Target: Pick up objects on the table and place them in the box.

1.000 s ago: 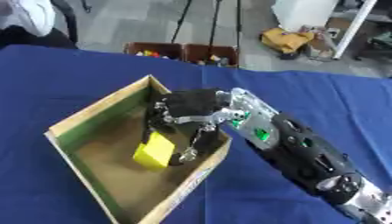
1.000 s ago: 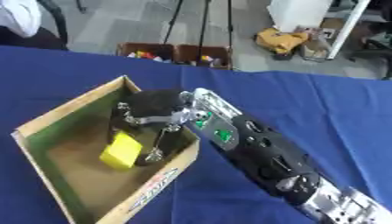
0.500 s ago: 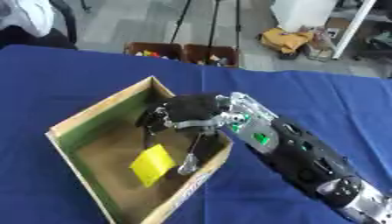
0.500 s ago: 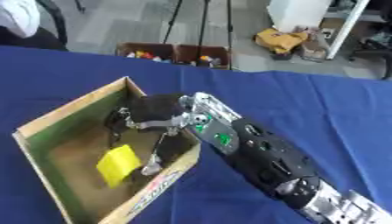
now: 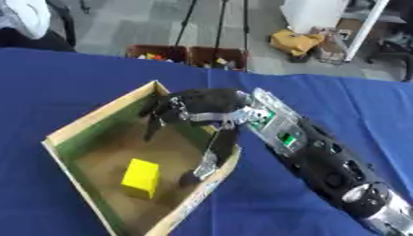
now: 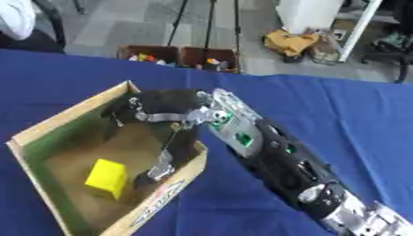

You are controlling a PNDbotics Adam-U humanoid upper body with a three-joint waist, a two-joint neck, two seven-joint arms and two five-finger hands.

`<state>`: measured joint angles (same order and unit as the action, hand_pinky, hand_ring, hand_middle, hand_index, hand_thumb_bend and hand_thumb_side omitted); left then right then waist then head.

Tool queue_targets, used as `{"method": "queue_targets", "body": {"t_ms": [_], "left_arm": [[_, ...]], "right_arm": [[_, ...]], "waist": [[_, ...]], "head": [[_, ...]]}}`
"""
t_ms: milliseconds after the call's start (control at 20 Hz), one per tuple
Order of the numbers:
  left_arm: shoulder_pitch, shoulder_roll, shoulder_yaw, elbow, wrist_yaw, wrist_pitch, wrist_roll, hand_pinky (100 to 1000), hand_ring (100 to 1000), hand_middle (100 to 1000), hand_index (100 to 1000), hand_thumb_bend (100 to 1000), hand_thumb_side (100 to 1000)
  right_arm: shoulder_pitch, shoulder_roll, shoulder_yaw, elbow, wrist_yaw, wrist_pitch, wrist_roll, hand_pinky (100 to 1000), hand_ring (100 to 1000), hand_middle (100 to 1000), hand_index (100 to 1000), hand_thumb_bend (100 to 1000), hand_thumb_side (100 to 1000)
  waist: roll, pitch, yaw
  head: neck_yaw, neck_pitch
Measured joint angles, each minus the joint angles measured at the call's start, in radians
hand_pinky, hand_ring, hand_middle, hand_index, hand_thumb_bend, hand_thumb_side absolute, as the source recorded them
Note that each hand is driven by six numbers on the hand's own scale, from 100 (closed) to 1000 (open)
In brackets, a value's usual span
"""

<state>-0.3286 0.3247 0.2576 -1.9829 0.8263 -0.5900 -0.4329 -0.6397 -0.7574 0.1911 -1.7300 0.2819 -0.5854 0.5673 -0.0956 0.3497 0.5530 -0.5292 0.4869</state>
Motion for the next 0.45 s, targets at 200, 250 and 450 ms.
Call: {"method": "queue_targets", "body": {"t_ms": [200,250,450], "left_arm": [[0.001,0.000,0.000,0.000,-0.001,-0.001,0.002,684,723,861,951,100,909],[0.003,0.000,0.001,0.000,-0.001,-0.002,0.002,685,723,862,951,100,909],[0.005,0.001,0.006,0.000,-0.004,-0.005,0.006,683,724,861,951,100,908]], "right_arm": [[0.013,-0.027,-0.039,-0.088,-0.124,0.021,0.004,943,942,615,783,506,770],[0.017,-0.032,-0.050,-0.113,-0.159,0.036,-0.002,946,942,608,779,493,768],[0.035,-0.047,-0.106,-0.211,-0.317,0.125,-0.060,948,939,596,769,459,752]], "waist": [[0.000,0.000,-0.007],[0.000,0.000,-0.011],[0.000,0.000,-0.027]], "head": [[0.003,0.000],[0.004,0.000],[0.009,0.000]]}}
